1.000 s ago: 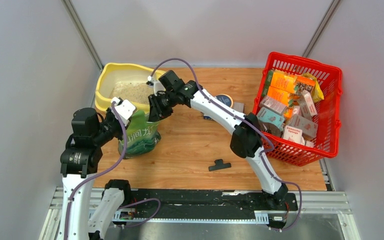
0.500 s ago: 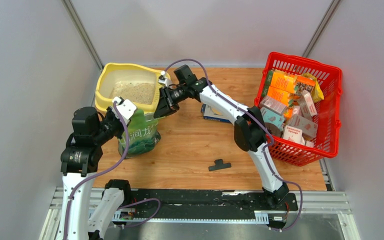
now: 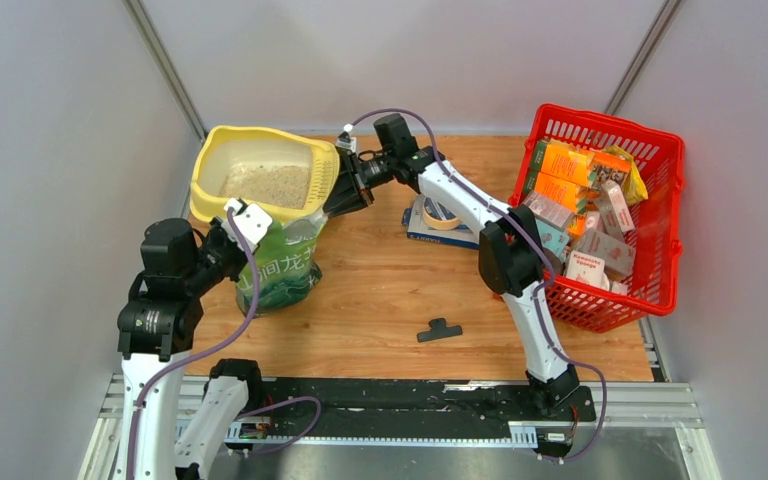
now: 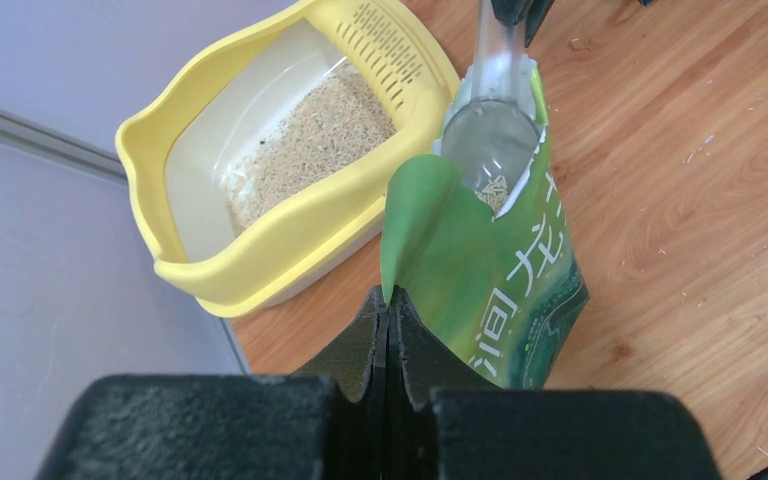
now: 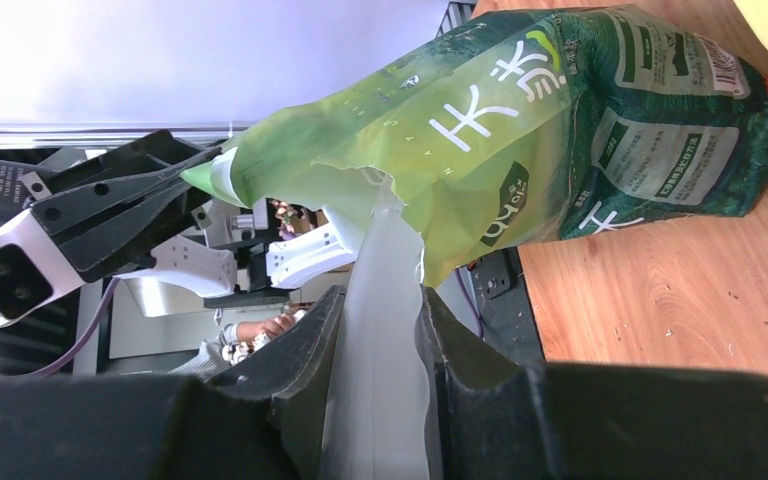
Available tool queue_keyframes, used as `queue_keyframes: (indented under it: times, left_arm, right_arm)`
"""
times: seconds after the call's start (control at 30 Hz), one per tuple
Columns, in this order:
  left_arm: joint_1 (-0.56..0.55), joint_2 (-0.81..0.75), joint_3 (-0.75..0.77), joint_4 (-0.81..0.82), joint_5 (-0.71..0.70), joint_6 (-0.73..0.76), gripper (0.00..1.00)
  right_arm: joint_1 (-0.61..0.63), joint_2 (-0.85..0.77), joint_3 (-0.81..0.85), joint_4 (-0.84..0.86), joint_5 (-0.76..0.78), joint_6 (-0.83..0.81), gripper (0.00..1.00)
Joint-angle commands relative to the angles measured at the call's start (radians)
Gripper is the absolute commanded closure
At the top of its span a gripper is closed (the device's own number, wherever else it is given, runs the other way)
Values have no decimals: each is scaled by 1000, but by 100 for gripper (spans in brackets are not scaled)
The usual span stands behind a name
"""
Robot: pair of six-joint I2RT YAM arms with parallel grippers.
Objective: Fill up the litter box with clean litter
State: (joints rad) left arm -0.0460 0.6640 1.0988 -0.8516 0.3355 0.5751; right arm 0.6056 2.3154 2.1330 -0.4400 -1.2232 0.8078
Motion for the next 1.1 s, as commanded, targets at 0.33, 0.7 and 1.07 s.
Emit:
queue_keyframes:
  times: [0.33, 0.7, 1.07]
  left_arm:
    - [1, -37, 73, 52, -56, 78, 100]
    - [3, -38, 79, 46, -78, 127, 100]
    - [1, 3, 121, 36, -81, 117, 100]
  right_arm:
    - [-98, -113, -35, 46, -75, 53, 100]
    - [-132, -163, -38, 15, -15, 50, 100]
    - [-147, -212, 11, -140, 165, -27, 100]
